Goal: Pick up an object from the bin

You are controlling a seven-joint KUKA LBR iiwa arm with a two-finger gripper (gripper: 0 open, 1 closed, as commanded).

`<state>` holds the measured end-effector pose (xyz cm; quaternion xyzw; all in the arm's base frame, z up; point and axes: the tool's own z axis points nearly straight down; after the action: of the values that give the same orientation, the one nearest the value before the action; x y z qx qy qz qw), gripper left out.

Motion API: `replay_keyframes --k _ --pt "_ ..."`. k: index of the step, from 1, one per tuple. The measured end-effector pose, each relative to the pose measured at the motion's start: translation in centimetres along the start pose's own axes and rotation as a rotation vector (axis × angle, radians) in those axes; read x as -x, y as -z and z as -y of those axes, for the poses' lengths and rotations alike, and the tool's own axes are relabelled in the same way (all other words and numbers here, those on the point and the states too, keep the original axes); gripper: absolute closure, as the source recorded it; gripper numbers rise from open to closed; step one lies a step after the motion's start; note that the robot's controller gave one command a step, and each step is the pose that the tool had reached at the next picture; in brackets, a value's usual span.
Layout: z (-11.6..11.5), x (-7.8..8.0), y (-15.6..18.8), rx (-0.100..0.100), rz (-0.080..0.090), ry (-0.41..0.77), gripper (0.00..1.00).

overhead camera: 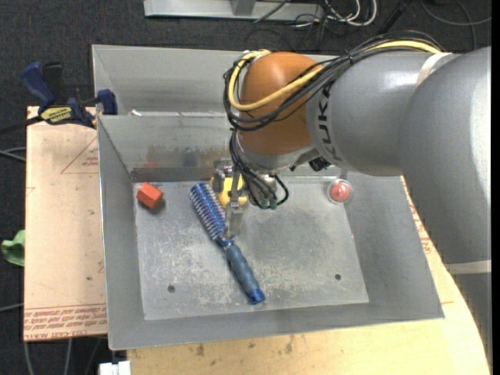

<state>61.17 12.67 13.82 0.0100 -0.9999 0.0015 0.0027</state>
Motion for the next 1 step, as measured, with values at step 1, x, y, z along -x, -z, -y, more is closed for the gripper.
replay_keyframes --k 1 --pt "0.87 -5.0 -7.24 0.003 -0.001 -0.008 0.0"
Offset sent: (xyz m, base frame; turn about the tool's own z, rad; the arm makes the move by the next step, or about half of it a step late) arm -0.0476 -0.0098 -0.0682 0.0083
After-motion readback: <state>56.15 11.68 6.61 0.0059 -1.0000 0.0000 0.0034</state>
